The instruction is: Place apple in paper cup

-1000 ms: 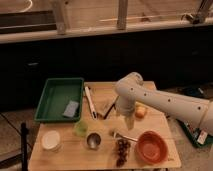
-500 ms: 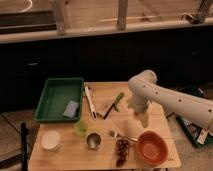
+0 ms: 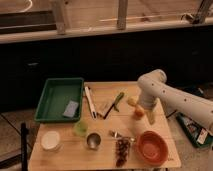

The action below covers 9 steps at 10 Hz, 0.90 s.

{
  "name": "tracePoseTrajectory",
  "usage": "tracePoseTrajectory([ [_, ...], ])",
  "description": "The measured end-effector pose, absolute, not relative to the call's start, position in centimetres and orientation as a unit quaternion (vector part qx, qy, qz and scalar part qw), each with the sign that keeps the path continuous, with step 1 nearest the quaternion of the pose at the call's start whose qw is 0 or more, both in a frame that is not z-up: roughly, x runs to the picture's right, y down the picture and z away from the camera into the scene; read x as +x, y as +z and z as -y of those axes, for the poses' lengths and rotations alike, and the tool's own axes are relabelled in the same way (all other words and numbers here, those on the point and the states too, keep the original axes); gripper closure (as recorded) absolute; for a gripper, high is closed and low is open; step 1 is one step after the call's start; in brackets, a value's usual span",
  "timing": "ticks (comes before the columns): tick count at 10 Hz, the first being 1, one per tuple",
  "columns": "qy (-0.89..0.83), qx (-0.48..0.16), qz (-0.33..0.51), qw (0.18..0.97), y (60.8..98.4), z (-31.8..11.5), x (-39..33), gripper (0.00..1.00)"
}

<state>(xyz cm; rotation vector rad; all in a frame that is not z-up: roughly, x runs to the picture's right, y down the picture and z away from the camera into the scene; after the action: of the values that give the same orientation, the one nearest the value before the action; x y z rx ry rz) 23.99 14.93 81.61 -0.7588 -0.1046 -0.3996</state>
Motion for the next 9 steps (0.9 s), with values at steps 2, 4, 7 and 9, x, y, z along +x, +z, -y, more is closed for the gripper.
tracePoseTrajectory([
  [2,-0.19,-0.369,0.047,0.909,82.1,-15.1,25.0,0.2],
  [4,-0.186,-0.367,0.047,0.91,82.7,-15.1,25.8,0.2],
  [7,-0.185,-0.36,0.051,0.913,83.7,-14.8,26.1,0.2],
  [9,-0.187,-0.351,0.056,0.916,84.2,-14.1,25.8,0.2],
])
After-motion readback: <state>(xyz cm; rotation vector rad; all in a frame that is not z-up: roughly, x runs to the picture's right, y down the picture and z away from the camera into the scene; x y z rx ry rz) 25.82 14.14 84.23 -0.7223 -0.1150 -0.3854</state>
